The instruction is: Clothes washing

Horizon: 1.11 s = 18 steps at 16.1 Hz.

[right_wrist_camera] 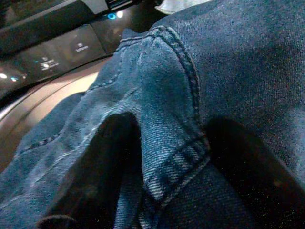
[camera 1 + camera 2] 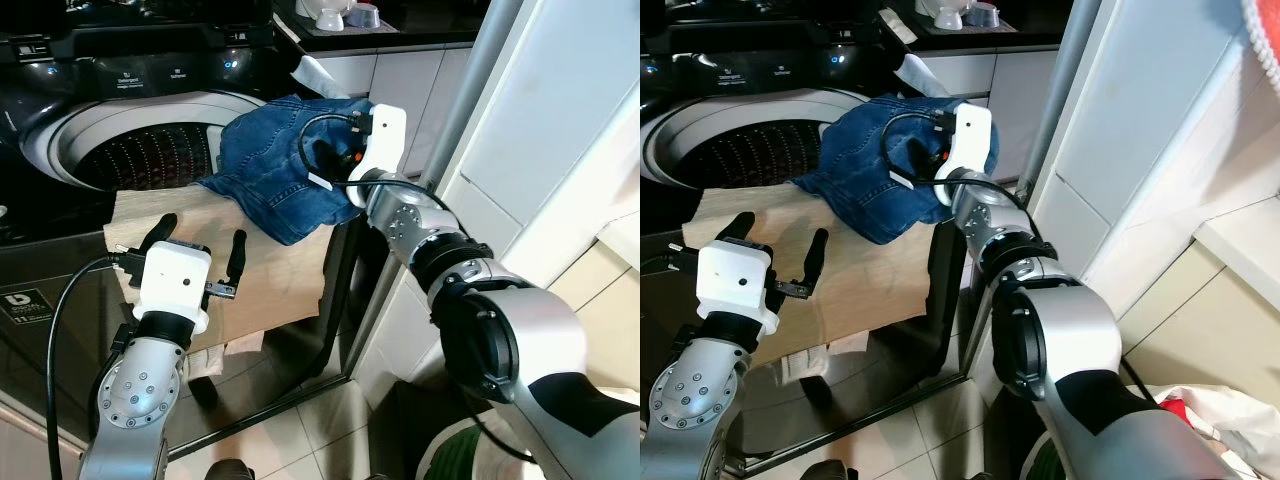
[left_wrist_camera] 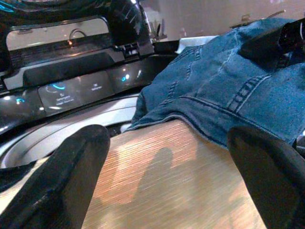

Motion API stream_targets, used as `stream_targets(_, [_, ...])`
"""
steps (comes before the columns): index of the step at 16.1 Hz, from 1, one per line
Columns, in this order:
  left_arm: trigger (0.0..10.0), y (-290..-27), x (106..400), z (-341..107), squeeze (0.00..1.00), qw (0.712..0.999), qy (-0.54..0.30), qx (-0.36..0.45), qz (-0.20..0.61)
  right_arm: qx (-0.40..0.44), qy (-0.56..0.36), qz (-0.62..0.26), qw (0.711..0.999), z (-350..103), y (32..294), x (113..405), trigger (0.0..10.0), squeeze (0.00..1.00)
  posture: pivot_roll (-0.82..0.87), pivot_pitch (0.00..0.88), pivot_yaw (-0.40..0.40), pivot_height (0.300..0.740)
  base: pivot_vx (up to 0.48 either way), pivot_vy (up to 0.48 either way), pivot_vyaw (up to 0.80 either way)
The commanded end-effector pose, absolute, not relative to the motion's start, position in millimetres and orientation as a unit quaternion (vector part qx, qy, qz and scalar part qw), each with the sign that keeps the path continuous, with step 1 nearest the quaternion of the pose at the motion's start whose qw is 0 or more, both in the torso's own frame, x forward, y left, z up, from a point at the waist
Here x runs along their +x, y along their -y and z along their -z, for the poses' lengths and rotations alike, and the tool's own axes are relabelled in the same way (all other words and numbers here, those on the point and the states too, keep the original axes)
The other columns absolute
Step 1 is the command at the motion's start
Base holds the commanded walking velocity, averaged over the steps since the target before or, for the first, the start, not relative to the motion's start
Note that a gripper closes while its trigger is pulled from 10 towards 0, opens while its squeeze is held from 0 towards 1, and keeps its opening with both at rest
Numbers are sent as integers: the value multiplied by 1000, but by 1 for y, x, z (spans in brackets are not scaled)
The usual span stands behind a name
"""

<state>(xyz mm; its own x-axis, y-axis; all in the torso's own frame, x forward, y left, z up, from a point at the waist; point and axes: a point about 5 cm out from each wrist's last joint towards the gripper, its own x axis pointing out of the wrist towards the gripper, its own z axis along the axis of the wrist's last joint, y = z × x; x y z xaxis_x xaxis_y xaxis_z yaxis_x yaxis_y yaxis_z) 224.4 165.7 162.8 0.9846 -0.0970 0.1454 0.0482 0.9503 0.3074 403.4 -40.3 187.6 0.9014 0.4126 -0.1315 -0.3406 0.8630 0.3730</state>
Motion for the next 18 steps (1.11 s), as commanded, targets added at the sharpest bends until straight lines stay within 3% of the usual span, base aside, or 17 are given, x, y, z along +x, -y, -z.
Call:
stream_targets(1, [10000, -163, 225, -165, 0, 984, 81, 153, 39, 177, -98, -217, 955, -197, 31, 403, 0, 0, 161, 0, -112, 740, 0, 0, 0])
stream_targets(4, [10000, -160, 228, -166, 0, 984, 84, 153, 40, 132, -27, -299, 945, -231, -7, 397, 0, 0, 157, 0, -111, 740, 0, 0, 0])
stream_targets(8, [10000, -159, 229, -167, 0, 983, 87, 158, 34, -30, 80, -368, 926, -267, -36, 386, 0, 0, 162, 0, -118, 740, 0, 0, 0])
stream_targets(9, [10000, -158, 230, -167, 0, 983, 88, 159, 33, -59, 94, -359, 927, -272, -35, 388, 1686, 0, 163, 0, -120, 740, 0, 0, 0])
stream_targets(10, [10000, -157, 231, -168, 0, 982, 90, 160, 32, -101, 104, -341, 929, -273, -29, 391, 10000, 0, 162, 0, -125, 740, 0, 0, 0])
stream_targets(13, [10000, -156, 233, -168, 0, 982, 91, 160, 28, -118, 120, -323, 931, -271, -19, 394, 10000, 0, 149, 0, -121, 740, 0, 0, 0])
stream_targets(15, [10000, -151, 236, -169, 0, 982, 95, 160, 35, -154, 175, -328, 915, -276, -17, 391, 10000, 0, 136, 0, -115, 740, 0, 0, 0])
stream_targets(16, [10000, -151, 236, -169, 0, 982, 97, 161, 35, -131, 170, -316, 924, -277, -10, 394, 10000, 0, 135, 0, -118, 740, 0, 0, 0])
stream_targets(18, [10000, -152, 237, -170, 0, 982, 99, 161, 30, 2, 129, -283, 950, -269, 11, 402, 10000, 0, 132, 0, -117, 740, 0, 0, 0])
